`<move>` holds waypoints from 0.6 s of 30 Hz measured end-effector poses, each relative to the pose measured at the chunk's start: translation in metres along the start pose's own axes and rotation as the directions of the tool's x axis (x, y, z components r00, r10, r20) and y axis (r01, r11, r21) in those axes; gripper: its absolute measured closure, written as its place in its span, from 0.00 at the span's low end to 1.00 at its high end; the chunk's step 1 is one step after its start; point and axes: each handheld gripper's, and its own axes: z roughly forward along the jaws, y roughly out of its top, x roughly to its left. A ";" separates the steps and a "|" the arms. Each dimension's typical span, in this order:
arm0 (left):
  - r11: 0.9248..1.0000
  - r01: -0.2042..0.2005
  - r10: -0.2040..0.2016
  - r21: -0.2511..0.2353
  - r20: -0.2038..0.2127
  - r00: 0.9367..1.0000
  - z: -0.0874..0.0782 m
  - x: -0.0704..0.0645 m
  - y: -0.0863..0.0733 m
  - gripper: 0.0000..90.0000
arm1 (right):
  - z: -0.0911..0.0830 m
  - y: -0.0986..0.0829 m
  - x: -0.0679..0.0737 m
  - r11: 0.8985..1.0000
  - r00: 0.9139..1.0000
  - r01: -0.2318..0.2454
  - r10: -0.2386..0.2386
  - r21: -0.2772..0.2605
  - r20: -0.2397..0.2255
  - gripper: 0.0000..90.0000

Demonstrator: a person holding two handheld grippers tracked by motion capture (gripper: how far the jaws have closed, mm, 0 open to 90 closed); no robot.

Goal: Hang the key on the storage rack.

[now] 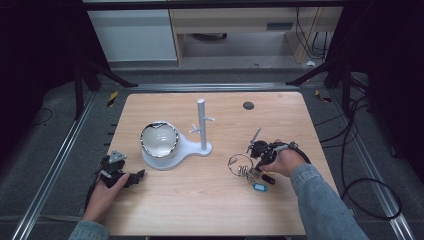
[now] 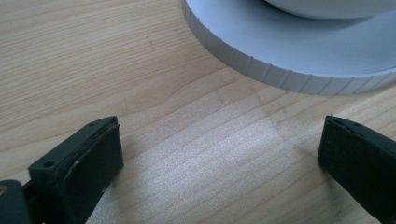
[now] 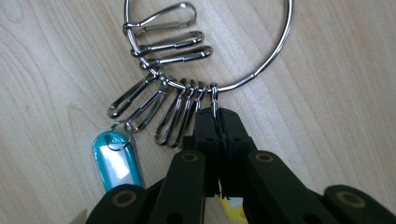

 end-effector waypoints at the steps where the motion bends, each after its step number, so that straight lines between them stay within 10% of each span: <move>1: 1.000 -0.001 0.001 0.000 0.000 1.000 0.000 0.000 0.000 0.00 | -0.003 0.000 0.000 1.000 1.000 0.003 -0.003 -0.002 -0.002 0.98; 18: 1.000 0.002 -0.002 -0.002 0.000 1.000 0.000 0.000 0.000 0.00 | -0.061 0.008 -0.001 0.992 0.999 -0.015 0.020 -0.123 0.042 0.98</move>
